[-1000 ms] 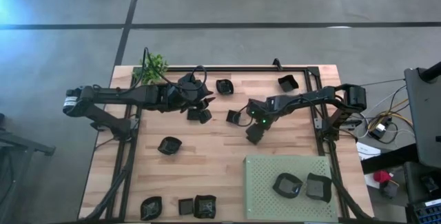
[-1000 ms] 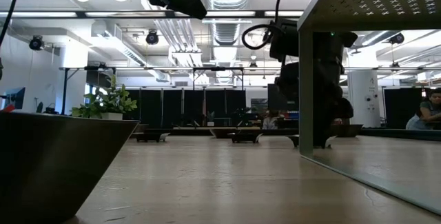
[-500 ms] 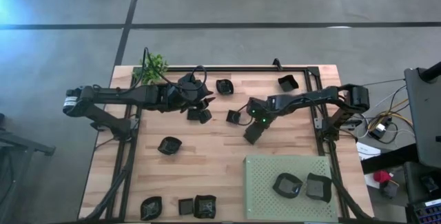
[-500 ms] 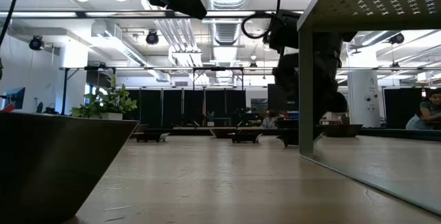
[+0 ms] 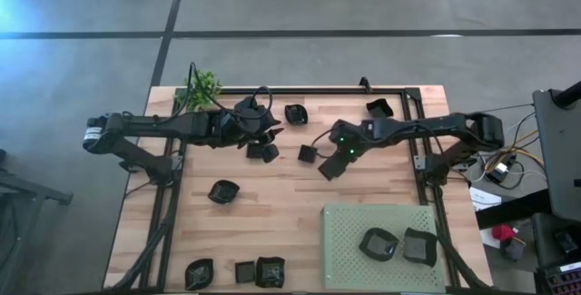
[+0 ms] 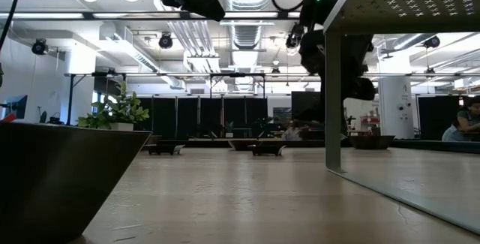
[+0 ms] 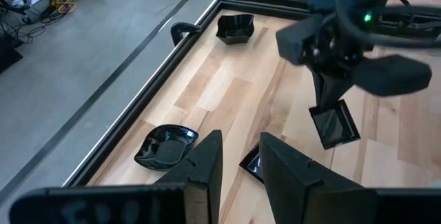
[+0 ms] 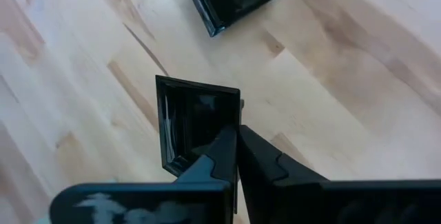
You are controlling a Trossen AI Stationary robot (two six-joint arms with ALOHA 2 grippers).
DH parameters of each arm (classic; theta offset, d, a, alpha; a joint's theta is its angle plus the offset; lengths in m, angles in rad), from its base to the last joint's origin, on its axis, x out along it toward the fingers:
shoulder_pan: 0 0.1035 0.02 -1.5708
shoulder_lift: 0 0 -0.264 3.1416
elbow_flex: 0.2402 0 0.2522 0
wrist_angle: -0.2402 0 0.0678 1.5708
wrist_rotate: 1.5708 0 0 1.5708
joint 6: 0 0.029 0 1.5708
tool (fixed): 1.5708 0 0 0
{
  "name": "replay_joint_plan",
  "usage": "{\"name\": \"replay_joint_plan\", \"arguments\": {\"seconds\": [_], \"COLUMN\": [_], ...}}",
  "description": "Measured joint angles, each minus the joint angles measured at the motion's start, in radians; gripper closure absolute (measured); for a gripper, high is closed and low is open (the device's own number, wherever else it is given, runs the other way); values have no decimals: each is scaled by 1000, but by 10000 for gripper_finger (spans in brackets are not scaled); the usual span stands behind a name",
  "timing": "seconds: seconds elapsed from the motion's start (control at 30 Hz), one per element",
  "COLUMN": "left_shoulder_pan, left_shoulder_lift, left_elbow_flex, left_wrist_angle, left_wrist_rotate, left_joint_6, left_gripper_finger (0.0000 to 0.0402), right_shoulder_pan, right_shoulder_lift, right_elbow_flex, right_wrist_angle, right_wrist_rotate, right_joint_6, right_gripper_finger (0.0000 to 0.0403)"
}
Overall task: Pick & Place Mini shaped plates
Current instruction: Put the square plate on the shelf
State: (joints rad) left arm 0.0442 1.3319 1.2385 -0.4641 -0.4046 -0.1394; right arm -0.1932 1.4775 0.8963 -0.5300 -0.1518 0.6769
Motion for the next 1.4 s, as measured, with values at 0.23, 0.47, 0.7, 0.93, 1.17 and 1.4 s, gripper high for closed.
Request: {"name": "replay_joint_plan", "arguments": {"seconds": [0.23,0.47,0.7,0.93,1.17,1.4], "left_shoulder_pan": [0,0,0,0,-3,-3], "left_shoulder_lift": [0,0,0,0,0,0], "left_elbow_flex": [0,0,0,0,0,0], "left_wrist_angle": [-1,-1,-1,-1,-1,-2], "left_wrist_rotate": [0,0,0,0,14,23], "left_joint_6": [0,1,2,6,6,15], "left_gripper_finger": [309,309,309,309,309,309], "right_shoulder_pan": [-2,-2,31,109,179,299], "right_shoulder_lift": [-133,-269,-325,-300,-250,-187], "right_elbow_flex": [0,0,83,238,361,411], "right_wrist_angle": [-21,-28,-122,-291,-383,-379], "right_wrist_rotate": [24,-13,-125,-173,-171,-171], "right_joint_6": [20,52,23,-42,-45,-43], "right_gripper_finger": [395,395,395,395,395,395]}}
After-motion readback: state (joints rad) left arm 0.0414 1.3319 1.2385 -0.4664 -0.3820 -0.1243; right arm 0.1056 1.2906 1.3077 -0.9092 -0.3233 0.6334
